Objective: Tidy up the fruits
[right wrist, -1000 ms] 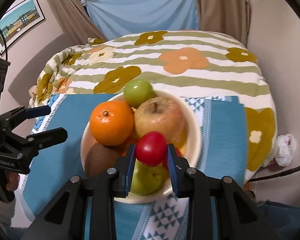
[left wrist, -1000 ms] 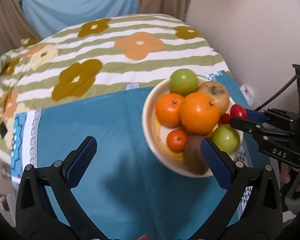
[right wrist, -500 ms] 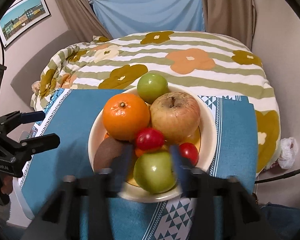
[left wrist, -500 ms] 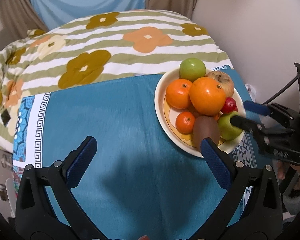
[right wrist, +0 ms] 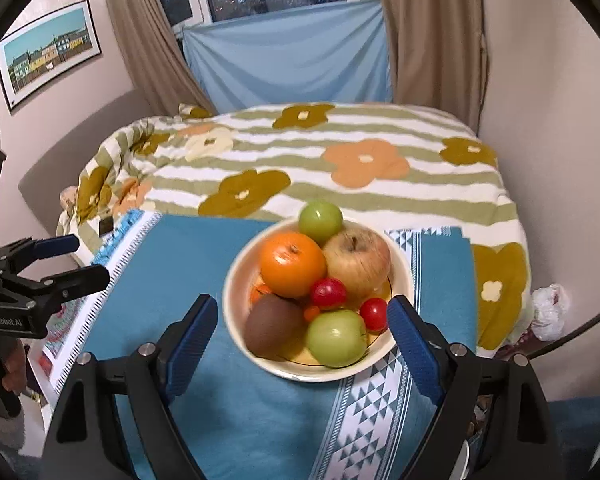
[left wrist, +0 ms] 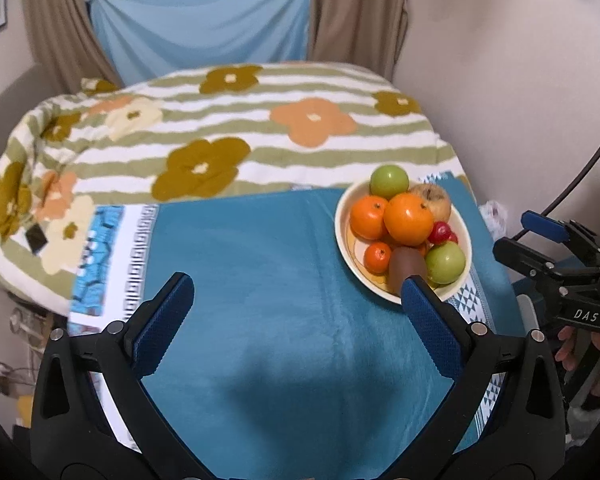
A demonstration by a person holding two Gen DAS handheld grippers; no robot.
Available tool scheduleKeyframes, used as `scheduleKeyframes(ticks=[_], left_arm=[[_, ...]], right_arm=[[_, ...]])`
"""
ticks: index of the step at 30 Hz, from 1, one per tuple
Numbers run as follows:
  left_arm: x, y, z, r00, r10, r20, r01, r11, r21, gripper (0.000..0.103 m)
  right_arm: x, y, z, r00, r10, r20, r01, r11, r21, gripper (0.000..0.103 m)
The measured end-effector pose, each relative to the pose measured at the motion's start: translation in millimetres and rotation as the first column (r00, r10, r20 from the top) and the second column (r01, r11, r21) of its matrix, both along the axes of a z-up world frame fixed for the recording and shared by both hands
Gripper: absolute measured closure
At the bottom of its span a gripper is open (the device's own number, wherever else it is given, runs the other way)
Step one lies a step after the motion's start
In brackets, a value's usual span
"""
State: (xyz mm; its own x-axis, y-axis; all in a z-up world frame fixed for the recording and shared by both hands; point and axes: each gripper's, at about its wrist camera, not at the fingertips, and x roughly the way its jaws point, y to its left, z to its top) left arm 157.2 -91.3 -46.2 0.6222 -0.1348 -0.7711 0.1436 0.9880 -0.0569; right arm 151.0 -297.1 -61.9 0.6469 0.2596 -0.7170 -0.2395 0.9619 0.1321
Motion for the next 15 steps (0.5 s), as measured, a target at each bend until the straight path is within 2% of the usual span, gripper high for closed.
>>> scheduleKeyframes(ticks=[6,11,12,14,15], left_arm=[[-41,35,32,0.997,0.049,0.063,-0.048,0.999,-0.009,0.0],[-82,61,53,0.989,0.074,0.128,-0.073,0.997,-0.015,0.0],[-91,66,57,0.986,0.081,0.143,-0.08,0.997,-0.013,0.0],[-110,75,63,0.982,0.092,0.166,-0.091,0.996,-0.014,0.0],[-117,77,64,0.98,0.095,0.173,-0.094,0.995,-0.016,0.0]], right_arm=[[-36,23,37,0.997,-0.079,0.009,0.079,0.997,0.019,0.019],[-71,50,54,0.992,-0.124,0.011,0.124,0.992,0.021,0.018],[-78,56,57,0.991,-0.133,0.019,0.133,0.991,0.013,0.016],[-94,67,61,0.989,-0.14,0.038,0.14,0.99,0.003,0.0],[-99,70,62,0.989,-0.139,0.043,0.139,0.99,0.003,0.0]])
